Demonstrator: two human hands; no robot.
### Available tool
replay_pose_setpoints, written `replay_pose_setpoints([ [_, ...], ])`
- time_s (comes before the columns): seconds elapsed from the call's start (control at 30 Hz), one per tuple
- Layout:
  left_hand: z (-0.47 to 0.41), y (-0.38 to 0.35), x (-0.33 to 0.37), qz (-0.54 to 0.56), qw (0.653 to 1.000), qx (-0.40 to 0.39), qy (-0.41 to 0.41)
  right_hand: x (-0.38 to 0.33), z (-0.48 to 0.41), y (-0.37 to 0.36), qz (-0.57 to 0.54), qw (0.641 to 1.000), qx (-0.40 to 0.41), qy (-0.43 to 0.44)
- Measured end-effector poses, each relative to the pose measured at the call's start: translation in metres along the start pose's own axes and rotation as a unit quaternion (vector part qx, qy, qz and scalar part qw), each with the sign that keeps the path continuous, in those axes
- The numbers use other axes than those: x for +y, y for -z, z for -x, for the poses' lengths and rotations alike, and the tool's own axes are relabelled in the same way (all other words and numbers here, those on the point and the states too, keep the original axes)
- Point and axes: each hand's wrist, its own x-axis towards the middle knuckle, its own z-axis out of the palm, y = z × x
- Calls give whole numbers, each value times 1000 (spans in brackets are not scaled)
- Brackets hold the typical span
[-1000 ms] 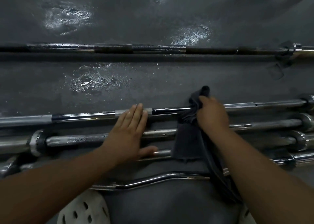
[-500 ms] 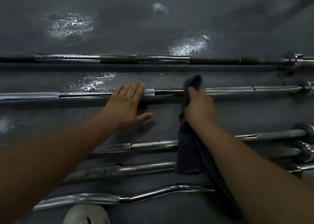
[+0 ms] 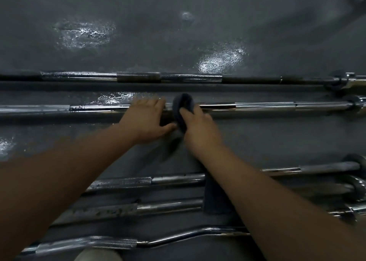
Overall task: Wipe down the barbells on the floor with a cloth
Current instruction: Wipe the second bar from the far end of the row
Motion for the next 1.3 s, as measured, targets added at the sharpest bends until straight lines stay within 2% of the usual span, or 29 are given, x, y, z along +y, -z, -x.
replay_pose_setpoints([
  [0.07,16,0,-1,21,1000,0,-22,13,8,0,26,1000,7,10],
  [0.17,45,-9,8,29,998,36,-38,79,25,12,36,988,63,-134],
  [0.23,54,-15,16,25,996,75,-28,91,40,16,13,973,70,-221],
  [0.3,48,-17,25,11,998,65,-7,59,47,8,-9,980,49,-193],
  [0.4,43,-20,35,3,1000,4,1,12,55,-4,-17,999,-35,-30],
  [0.43,47,-23,36,2,1000,-9,-5,15,57,-3,-12,999,-50,-19],
  [0.47,53,-25,37,1,1000,-18,-14,28,58,0,-9,998,-47,-43],
  [0.57,73,-26,38,6,999,-25,-43,66,78,8,1,982,11,-189],
  [0.6,78,-25,40,6,999,-21,-44,65,86,7,0,980,6,-197],
  [0.77,113,-20,56,5,998,-49,-37,17,119,7,-78,989,-106,-63],
  [0.9,142,-7,57,37,995,-87,-39,3,181,-4,-94,984,-141,-50],
  [1.03,184,11,55,20,996,-74,-48,-13,241,-15,-134,982,-110,-68],
  [1.17,232,35,53,-24,998,-22,-49,-44,275,-5,-167,983,-5,-80],
  [1.3,287,63,56,-19,999,11,-35,-86,302,17,-182,977,83,-67],
])
